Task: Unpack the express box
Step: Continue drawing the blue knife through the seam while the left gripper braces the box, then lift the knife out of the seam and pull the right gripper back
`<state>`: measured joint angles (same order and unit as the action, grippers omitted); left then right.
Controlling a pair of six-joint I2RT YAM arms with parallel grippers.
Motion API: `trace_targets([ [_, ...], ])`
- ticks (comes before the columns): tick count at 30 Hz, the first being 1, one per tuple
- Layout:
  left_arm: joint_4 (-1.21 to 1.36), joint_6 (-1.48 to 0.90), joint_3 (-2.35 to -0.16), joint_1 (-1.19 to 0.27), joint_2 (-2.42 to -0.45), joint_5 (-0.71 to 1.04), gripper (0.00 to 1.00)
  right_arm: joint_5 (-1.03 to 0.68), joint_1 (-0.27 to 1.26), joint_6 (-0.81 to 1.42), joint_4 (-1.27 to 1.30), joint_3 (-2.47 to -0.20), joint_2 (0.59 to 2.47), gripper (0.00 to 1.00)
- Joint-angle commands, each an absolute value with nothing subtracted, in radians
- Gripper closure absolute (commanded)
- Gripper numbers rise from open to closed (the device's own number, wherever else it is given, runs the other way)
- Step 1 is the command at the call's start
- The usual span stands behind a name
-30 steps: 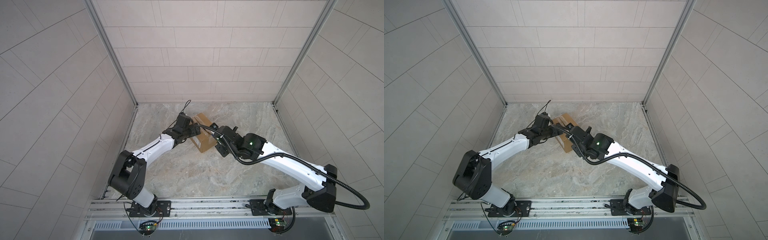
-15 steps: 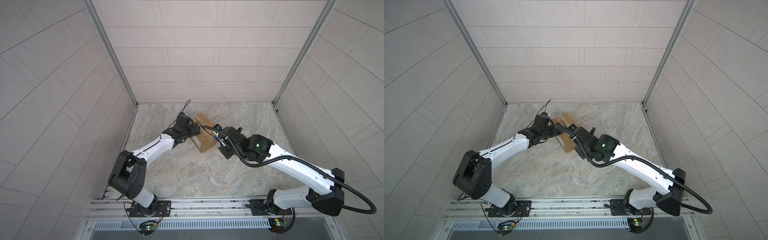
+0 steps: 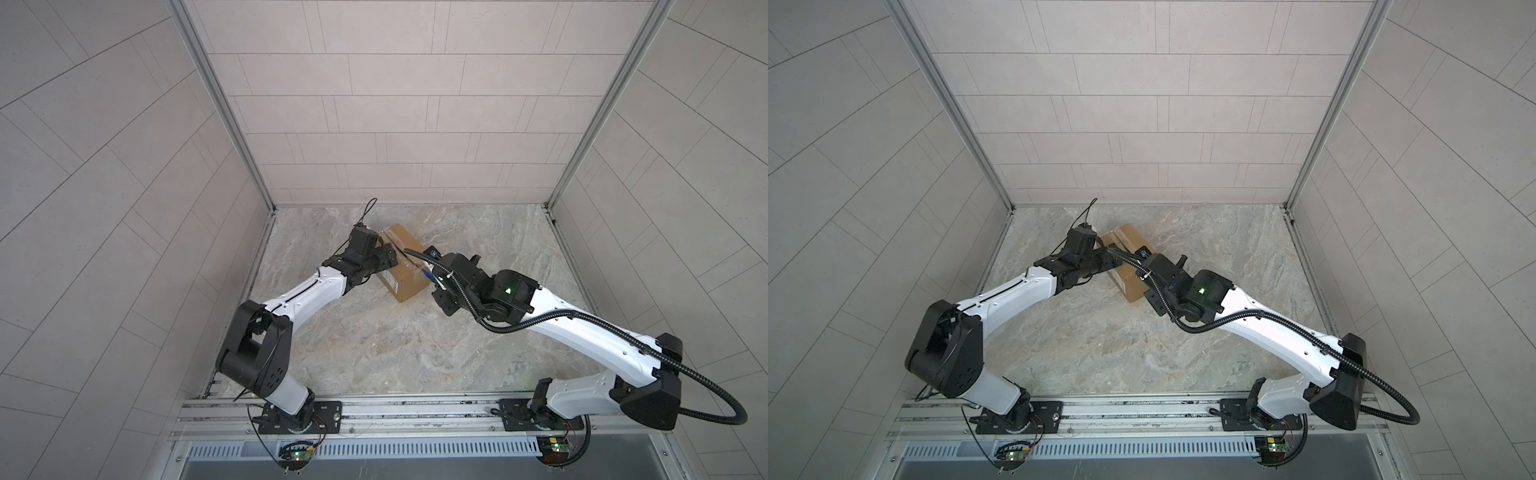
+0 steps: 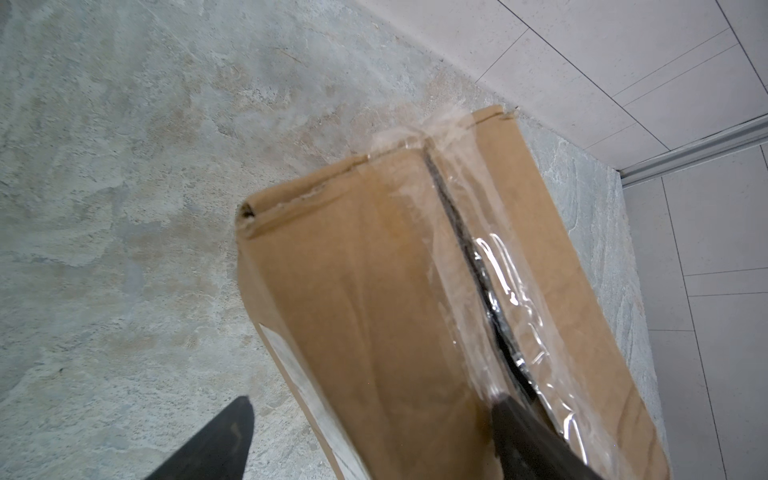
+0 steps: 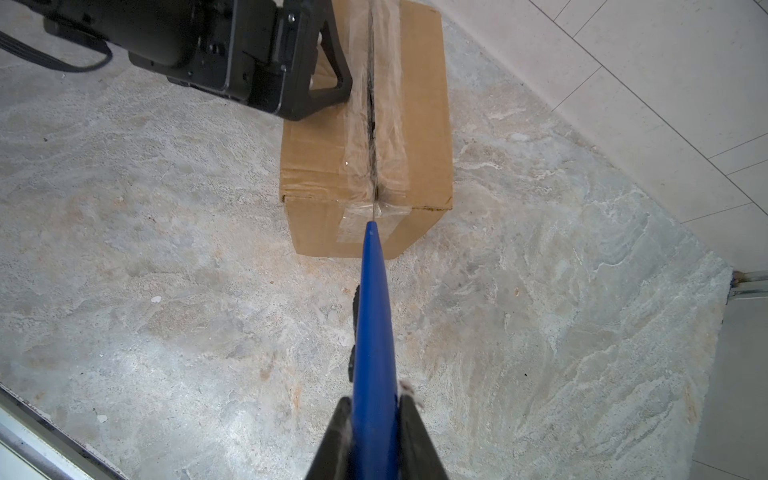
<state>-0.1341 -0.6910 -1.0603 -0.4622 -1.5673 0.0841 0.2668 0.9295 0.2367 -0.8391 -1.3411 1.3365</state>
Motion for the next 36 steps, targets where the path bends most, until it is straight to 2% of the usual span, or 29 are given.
trace_targets([
  [1, -0.212, -0.677, -1.034, -0.455, -1.593, 0.078, 0.08, 0.262, 0.908, 0.231, -0.885, -1.311, 1.314, 1.0],
  [16, -0.214, -0.626, -1.081, -0.43, -1.495, 0.08, 0.07, 0.214, 0.842, 0.262, -0.84, -1.278, 1.145, 1.0],
  [24, -0.218, -0.535, -1.118, -0.354, -1.439, 0.067, 0.04, 0.329, 0.784, 0.331, -0.859, -1.192, 1.079, 1.0],
  [36, -0.161, -0.412, -1.308, -0.289, -1.652, 0.18, 0.04, 0.304, 0.813, 0.517, -0.549, -1.002, 1.159, 1.0],
])
